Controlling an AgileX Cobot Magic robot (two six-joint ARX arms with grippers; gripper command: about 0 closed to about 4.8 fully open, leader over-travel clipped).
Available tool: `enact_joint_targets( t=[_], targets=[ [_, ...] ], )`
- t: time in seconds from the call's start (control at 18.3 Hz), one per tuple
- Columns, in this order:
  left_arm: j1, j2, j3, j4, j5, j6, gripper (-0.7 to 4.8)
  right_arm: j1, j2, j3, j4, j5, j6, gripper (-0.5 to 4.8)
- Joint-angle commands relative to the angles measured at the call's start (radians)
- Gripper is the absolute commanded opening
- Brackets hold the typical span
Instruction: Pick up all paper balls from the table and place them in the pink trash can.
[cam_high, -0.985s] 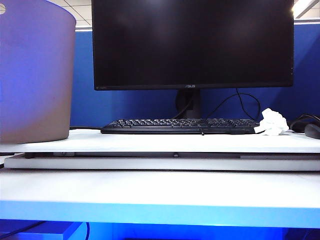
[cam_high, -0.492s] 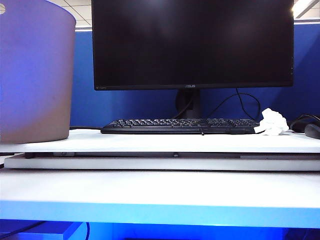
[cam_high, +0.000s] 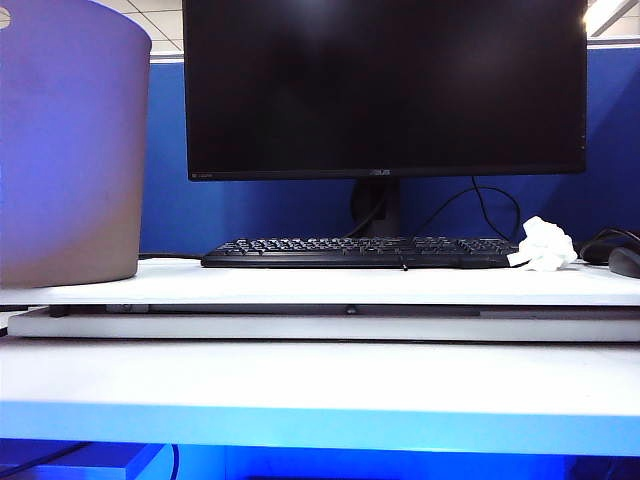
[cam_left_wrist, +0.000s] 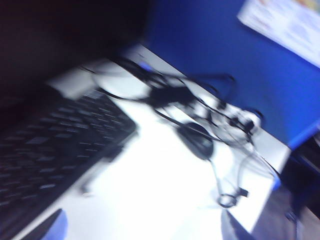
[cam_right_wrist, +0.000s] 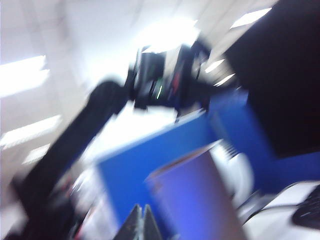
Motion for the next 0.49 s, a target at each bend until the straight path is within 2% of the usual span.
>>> enact_joint_targets(
  t=[0.05,0.22,0.38,0.49],
  targets=[
    [-0.045,0.09,0.0,0.082,0.027,0.022,4.04,0.0,-0.002,0.003,-0.125,0.198,-0.002,-0.05],
    [-0.082,0.195,-0.001,0.157,0.109,0.023,4.04,0.0,-0.002,0.003,-0.28,0.39,-0.002,-0.05],
    [-0.115,0.29,-0.001,0.272,0.126,0.024,4.04,0.0,-0.002,0.003,-0.406,0.499,-0.002,-0.05],
    [-0.128,0.348,-0.001,0.377,0.133,0.023,4.04,-0.001,-0.002,0.003,-0.447,0.535,-0.002,-0.05]
  ],
)
